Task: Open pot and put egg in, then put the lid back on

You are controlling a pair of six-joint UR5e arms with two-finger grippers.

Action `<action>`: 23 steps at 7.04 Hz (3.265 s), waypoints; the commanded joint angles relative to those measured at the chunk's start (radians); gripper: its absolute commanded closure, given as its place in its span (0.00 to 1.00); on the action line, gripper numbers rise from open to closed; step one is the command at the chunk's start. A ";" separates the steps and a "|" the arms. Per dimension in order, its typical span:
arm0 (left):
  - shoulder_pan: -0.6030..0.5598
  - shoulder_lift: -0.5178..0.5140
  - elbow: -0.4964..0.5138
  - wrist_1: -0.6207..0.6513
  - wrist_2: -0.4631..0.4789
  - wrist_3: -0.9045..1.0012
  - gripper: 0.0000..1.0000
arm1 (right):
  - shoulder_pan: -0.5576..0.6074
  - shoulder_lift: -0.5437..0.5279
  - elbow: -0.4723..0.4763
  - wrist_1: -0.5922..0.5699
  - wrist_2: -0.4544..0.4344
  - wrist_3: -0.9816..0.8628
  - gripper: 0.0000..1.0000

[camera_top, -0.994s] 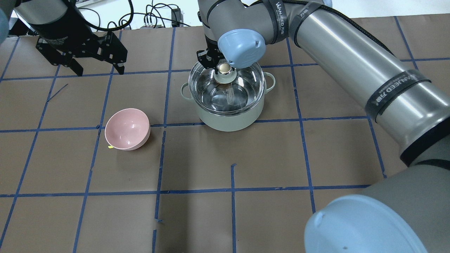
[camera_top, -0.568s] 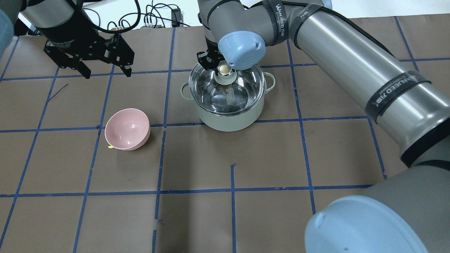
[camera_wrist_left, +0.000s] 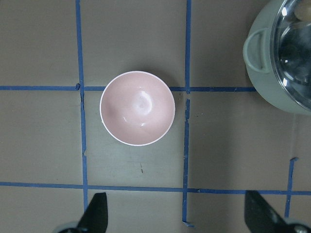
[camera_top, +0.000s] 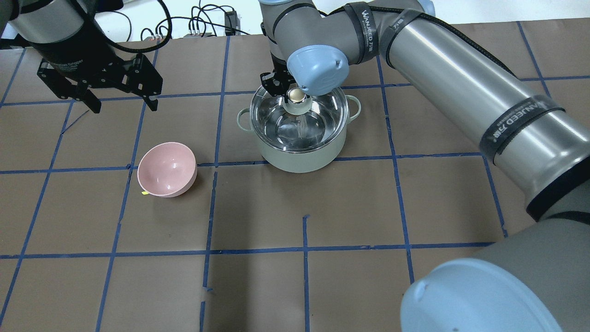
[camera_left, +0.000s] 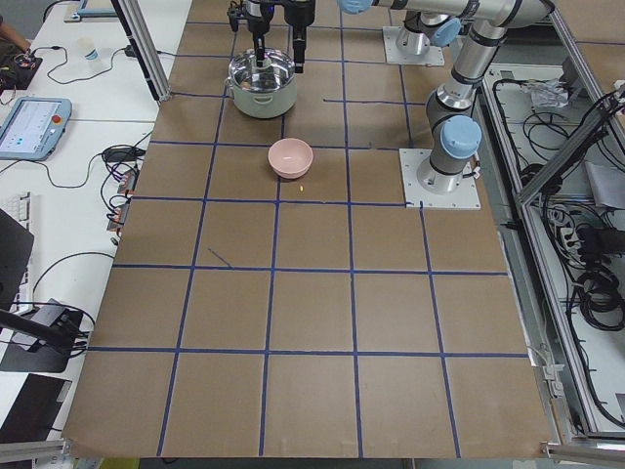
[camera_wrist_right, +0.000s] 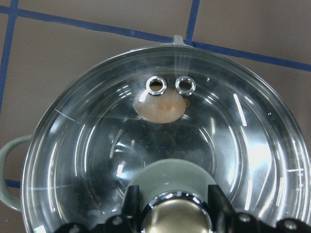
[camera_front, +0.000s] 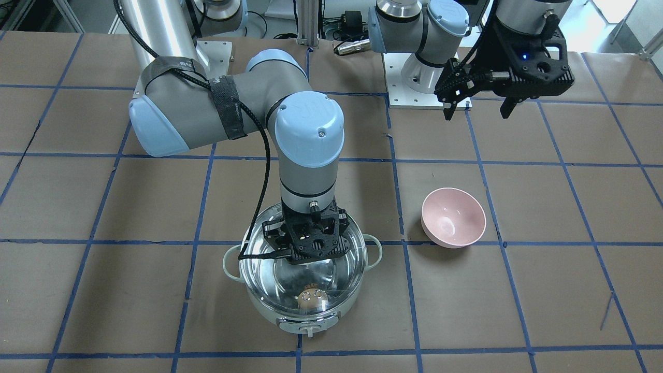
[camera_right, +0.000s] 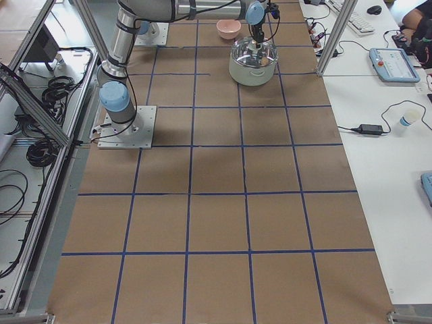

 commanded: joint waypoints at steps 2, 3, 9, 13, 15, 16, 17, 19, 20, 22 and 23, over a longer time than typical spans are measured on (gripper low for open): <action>-0.004 0.016 -0.001 -0.078 -0.034 -0.044 0.00 | -0.001 0.000 0.003 -0.006 0.001 0.000 0.98; -0.003 0.016 -0.001 -0.073 -0.032 -0.037 0.00 | -0.001 0.000 0.003 -0.006 -0.001 0.000 0.98; -0.001 0.016 -0.003 -0.052 -0.031 -0.049 0.00 | -0.054 -0.107 -0.006 0.020 0.010 -0.032 0.00; -0.001 0.016 -0.004 -0.046 -0.032 -0.053 0.00 | -0.261 -0.474 0.217 0.268 0.036 -0.088 0.00; -0.001 0.015 -0.004 -0.038 -0.032 -0.052 0.00 | -0.243 -0.497 0.214 0.273 0.033 -0.077 0.00; -0.003 0.016 -0.004 -0.038 -0.032 -0.052 0.00 | -0.254 -0.510 0.200 0.288 0.027 -0.080 0.00; -0.003 0.016 -0.004 -0.038 -0.032 -0.052 0.00 | -0.252 -0.520 0.192 0.323 0.030 -0.080 0.00; -0.003 0.016 -0.004 -0.038 -0.032 -0.064 0.00 | -0.254 -0.522 0.193 0.339 0.036 -0.077 0.00; -0.003 0.015 -0.004 -0.038 -0.032 -0.075 0.00 | -0.261 -0.522 0.193 0.337 0.027 -0.077 0.00; -0.003 0.016 -0.006 -0.038 -0.032 -0.075 0.00 | -0.266 -0.522 0.192 0.334 0.033 -0.071 0.00; -0.003 0.016 -0.004 -0.038 -0.032 -0.075 0.00 | -0.287 -0.522 0.195 0.331 0.036 -0.072 0.00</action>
